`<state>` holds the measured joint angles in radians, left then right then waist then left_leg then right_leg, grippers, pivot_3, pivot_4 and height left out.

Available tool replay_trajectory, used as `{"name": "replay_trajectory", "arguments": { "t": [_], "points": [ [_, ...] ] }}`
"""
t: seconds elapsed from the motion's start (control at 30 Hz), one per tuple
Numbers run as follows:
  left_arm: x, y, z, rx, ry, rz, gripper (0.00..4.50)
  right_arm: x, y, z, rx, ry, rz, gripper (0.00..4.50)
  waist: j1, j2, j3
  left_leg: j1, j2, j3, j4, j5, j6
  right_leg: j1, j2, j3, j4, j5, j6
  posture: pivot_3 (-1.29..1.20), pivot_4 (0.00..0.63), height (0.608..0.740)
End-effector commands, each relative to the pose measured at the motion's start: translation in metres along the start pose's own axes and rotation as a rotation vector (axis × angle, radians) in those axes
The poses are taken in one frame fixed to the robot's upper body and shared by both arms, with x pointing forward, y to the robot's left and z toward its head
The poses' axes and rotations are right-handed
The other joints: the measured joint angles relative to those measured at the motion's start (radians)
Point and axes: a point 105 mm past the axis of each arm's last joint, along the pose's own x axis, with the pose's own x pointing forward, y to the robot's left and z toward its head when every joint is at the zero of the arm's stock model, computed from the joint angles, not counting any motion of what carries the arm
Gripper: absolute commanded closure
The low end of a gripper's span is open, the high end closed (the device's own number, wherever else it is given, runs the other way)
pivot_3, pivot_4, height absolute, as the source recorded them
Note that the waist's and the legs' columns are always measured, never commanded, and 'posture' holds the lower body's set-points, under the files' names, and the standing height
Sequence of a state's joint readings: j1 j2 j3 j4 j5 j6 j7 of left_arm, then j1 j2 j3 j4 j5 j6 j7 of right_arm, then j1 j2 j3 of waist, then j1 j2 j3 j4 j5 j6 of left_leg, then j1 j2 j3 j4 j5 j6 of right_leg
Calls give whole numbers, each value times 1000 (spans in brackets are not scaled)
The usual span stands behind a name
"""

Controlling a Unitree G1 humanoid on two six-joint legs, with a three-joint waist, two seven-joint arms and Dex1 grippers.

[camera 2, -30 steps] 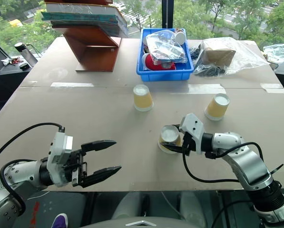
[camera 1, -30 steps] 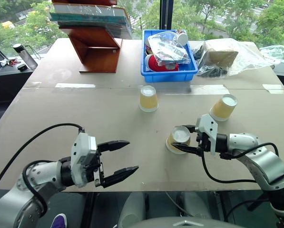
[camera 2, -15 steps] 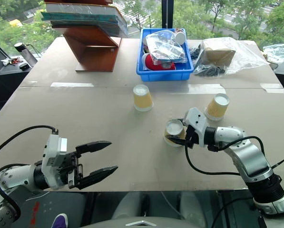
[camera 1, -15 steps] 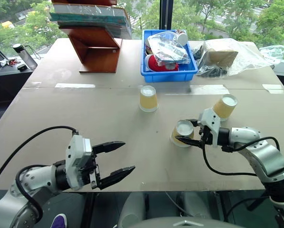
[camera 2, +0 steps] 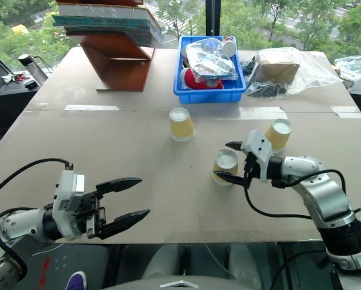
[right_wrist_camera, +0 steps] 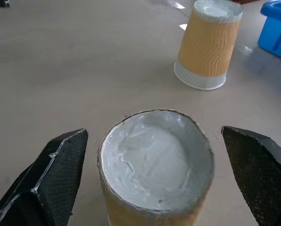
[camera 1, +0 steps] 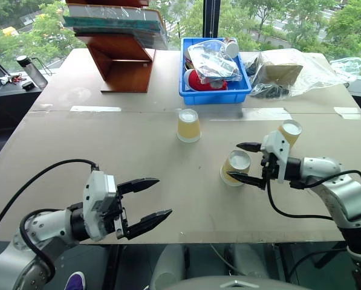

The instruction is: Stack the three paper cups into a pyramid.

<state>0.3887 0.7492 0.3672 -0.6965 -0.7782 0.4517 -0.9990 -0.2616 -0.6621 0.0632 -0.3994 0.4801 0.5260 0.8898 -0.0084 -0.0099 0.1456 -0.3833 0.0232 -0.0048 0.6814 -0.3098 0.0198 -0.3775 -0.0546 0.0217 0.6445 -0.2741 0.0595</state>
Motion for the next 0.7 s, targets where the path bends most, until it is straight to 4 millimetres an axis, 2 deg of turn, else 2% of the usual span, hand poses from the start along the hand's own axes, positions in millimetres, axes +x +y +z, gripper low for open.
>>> {"name": "replay_trajectory", "arguments": {
  "t": [0.03, 0.17, 0.23, 0.37, 0.4, 0.6, 0.7],
  "points": [
    [3, -3, 6, 25, -27, -17, 74, -12, 5, 22, -31, -61, 11, 23, -2, 0, 0, 0, 0, 0, 0, 0, 0, 0, 0, 0, 0, 0, 0, 0, 150, 740],
    [5, 0, 6, 29, -32, -22, 74, -29, 3, 31, -27, -74, -52, 23, -1, 0, 0, 0, 0, 0, 0, 0, 0, 0, 0, 0, 0, 0, 0, 0, 150, 740],
    [6, 1, 7, 34, -36, -27, 74, -37, -8, 34, 0, -87, -142, 23, -1, 0, 0, 0, 0, 0, 0, 0, 0, 0, 0, 0, 0, 0, 0, 0, 150, 740],
    [9, 5, 10, 44, -49, -38, 74, -66, -51, 19, -16, -24, -472, 23, -1, 0, 0, 0, 0, 0, 0, 0, 0, 0, 0, 0, 0, 0, 0, 0, 150, 740],
    [9, 6, 10, 46, -49, -41, 74, -69, -55, 17, -18, -22, -507, 23, -1, 0, 0, 0, -1, 1, 0, 0, 0, 0, 0, 0, 0, 0, 0, 0, 150, 740],
    [10, 9, 11, 53, -49, -48, 74, -66, -37, 17, 19, -31, -406, 23, -2, 0, 0, 0, 0, 1, -1, 0, 0, 0, 1, 1, 0, 0, 0, 0, 150, 740],
    [10, 10, 11, 55, -47, -50, 74, -70, -42, 13, 22, -7, -440, 23, -4, 0, 0, 0, 0, 1, -1, 0, 0, 0, 0, 1, 0, 0, 0, 0, 150, 740]
  ]
}}
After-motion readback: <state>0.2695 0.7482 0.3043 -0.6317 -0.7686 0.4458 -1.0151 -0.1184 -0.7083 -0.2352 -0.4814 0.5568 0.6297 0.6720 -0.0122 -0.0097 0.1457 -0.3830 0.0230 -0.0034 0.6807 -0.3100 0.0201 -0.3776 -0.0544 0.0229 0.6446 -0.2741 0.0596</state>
